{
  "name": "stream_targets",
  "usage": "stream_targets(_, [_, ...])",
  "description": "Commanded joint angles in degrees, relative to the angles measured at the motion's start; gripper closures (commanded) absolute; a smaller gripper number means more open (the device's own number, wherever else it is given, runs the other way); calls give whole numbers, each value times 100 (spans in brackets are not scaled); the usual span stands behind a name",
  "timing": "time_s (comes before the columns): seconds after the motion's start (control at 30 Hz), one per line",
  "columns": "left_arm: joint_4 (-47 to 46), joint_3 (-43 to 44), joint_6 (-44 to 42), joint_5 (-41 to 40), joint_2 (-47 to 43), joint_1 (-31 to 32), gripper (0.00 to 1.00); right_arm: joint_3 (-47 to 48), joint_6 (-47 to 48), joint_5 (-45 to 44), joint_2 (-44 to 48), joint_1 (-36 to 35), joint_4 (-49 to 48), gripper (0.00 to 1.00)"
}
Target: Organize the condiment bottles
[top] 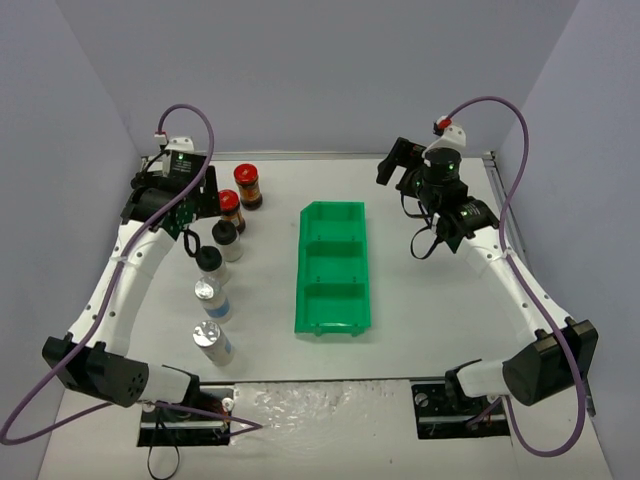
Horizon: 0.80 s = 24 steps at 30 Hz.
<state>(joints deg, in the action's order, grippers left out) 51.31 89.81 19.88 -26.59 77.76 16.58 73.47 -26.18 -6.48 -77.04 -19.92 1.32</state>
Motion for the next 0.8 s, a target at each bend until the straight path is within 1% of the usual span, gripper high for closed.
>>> stream_targets(0.0, [-81, 336, 24, 45, 255, -262, 3, 10, -72, 51, -39, 15, -308, 0])
stream_targets(0.03, [-173, 344, 7, 172, 397, -299, 3, 18, -72, 68, -39, 14, -309, 0])
stream_targets(0.07, [-347, 526, -10, 388, 596, -365, 3, 9, -80, 68, -31, 6, -317, 0])
stream_targets(0.1, [-341, 680, 32, 433, 886, -383, 3, 9, -89, 68, -31, 14, -309, 0])
stream_targets(0.33, [-343, 2349, -198, 939, 2210, -395, 3, 9, -98, 66, -33, 15, -308, 0])
stream_targets(0.37, [-268, 2673, -220, 1000, 2442, -405, 3, 7, -102, 87, -40, 13, -308, 0])
stream_targets(0.43, [-75, 3495, -257, 1132, 3227, -430, 3, -9, -117, 103, -29, 15, -307, 0])
stream_targets(0.5, [163, 4339, -264, 1370, 3819, -476, 3, -32, -140, 111, 9, 15, -292, 0])
stream_targets(0.53, [347, 4852, -225, 1508, 4032, -492, 3, -46, -142, 106, 42, 9, -285, 0])
stream_targets(0.6, [589, 5610, -187, 1685, 4512, -498, 3, -52, -159, 87, 98, 6, -265, 0])
stream_targets(0.63, [607, 5782, -179, 1831, 4756, -498, 3, -45, -174, 78, 116, 13, -242, 0])
stream_targets(0.67, [539, 5859, -177, 1859, 4800, -498, 3, -44, -177, 77, 132, 15, -238, 0])
stream_targets(0.77, [-103, 5620, -248, 2203, 4933, -495, 3, 30, -203, 140, 154, -3, -173, 0])
